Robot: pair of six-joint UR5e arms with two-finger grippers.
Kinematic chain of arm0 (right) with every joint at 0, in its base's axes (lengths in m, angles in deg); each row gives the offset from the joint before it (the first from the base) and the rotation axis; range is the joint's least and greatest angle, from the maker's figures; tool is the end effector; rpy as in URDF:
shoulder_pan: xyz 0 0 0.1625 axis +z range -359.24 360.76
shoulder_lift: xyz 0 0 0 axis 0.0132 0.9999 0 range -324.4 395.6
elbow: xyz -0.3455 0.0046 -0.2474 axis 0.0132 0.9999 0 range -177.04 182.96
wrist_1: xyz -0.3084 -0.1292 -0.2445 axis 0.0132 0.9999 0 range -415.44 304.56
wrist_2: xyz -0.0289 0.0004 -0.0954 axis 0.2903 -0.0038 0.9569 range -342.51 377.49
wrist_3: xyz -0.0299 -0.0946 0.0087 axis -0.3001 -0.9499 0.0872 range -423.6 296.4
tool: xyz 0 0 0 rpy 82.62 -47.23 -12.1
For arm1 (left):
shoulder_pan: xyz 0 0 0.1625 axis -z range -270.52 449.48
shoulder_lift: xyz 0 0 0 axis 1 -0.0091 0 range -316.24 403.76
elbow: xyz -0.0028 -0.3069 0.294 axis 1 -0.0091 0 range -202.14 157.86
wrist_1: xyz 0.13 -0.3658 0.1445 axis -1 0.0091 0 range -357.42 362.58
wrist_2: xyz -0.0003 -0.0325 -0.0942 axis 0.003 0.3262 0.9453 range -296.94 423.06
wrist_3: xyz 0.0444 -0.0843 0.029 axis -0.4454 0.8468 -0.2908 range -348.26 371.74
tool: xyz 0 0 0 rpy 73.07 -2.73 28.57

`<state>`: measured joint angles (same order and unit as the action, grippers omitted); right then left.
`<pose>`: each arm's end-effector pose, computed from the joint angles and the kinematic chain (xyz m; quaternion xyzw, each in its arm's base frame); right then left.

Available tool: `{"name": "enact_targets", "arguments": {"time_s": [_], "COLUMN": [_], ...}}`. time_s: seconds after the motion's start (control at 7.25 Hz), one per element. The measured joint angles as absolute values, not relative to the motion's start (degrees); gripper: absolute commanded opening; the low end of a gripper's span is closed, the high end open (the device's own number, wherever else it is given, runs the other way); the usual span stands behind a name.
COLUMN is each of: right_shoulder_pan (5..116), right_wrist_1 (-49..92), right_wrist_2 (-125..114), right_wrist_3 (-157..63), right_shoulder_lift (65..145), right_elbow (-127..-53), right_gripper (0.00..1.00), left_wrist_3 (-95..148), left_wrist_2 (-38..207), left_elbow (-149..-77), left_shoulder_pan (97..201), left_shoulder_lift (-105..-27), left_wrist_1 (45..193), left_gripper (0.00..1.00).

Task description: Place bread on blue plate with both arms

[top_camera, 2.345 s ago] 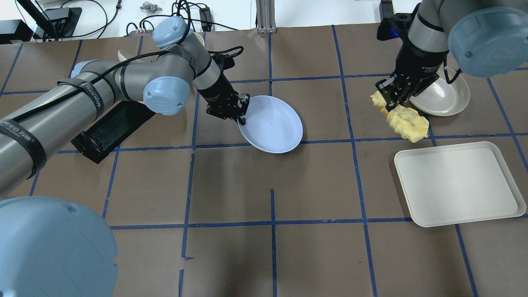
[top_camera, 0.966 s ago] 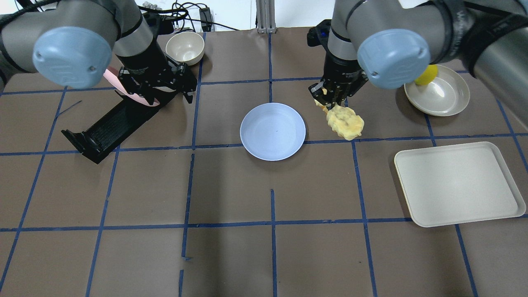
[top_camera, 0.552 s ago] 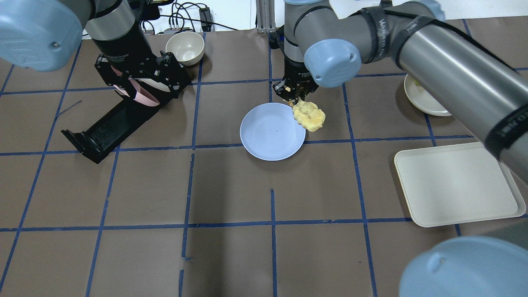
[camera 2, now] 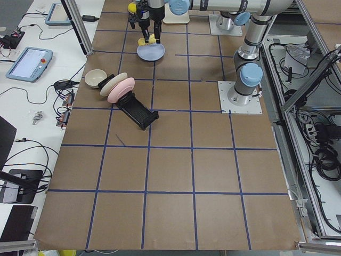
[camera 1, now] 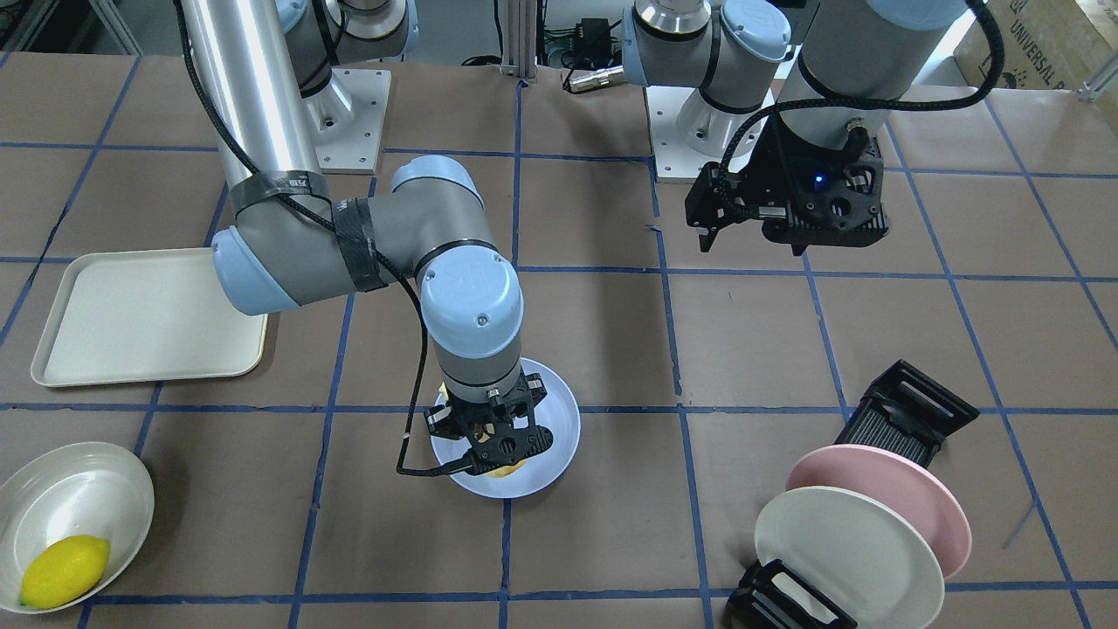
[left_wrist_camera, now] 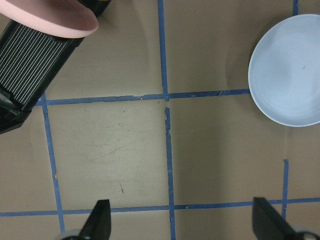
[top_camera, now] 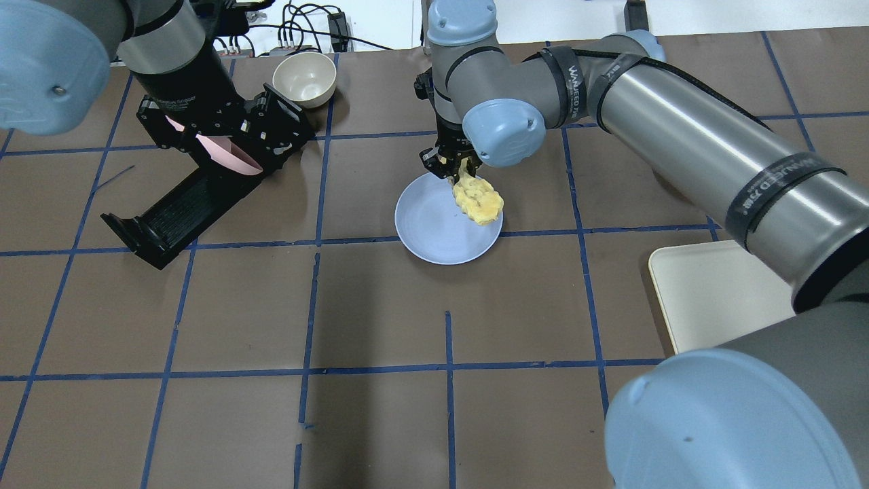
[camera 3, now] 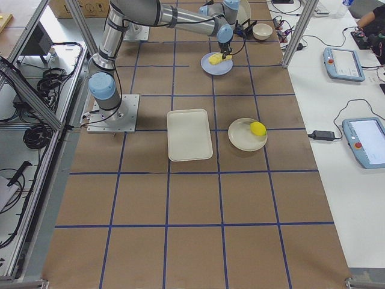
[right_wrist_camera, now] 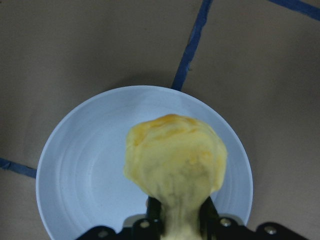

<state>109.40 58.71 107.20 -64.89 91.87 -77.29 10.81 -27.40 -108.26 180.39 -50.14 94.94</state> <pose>0.3487 -0.6151 0.2572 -0.1730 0.9849 -0.0011 0.0027 -0.1408 -0.5144 0.4828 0.0161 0.9996 0.0208 0.0040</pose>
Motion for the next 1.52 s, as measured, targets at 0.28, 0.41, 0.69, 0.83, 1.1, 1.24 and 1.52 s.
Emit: {"name": "enact_targets", "arguments": {"time_s": [0.28, 0.41, 0.69, 0.83, 1.1, 1.24, 1.52], "right_shoulder_pan": [109.46, 109.47, 109.46, 109.09, 107.69, 106.92, 103.23], "right_wrist_1": [59.75, 60.3, 60.6, 60.54, 59.6, 57.53, 47.78], "right_wrist_2": [106.95, 106.75, 106.8, 107.11, 107.26, 107.38, 107.49], "right_wrist_3": [-64.17, -63.42, -63.07, -63.38, -64.12, -64.24, -64.63], "right_shoulder_lift": [91.08, 90.94, 90.93, 91.23, 92.76, 94.18, 100.38], "right_elbow": [-77.62, -77.79, -77.75, -77.66, -77.54, -77.47, -77.58], "right_gripper": [0.95, 0.96, 0.97, 0.99, 0.99, 0.99, 0.99], "left_wrist_3": [11.32, 11.63, 11.8, 11.82, 11.83, 11.82, 11.83], "left_wrist_2": [-27.47, -27.46, -27.4, -27.44, -27.45, -27.41, -27.38], "left_elbow": [-108.47, -108.34, -108.45, -108.63, -108.62, -108.58, -108.64], "left_shoulder_pan": [180.48, 180.51, 180.48, 180.46, 180.33, 180.3, 180.27], "left_shoulder_lift": [-49.94, -49.95, -49.78, -49.71, -49.67, -49.68, -49.71], "left_wrist_1": [94.98, 95.0, 94.9, 94.86, 94.79, 94.78, 94.78], "left_gripper": [1.0, 1.0, 1.0, 1.0, 1.0, 1.0, 1.0]}}
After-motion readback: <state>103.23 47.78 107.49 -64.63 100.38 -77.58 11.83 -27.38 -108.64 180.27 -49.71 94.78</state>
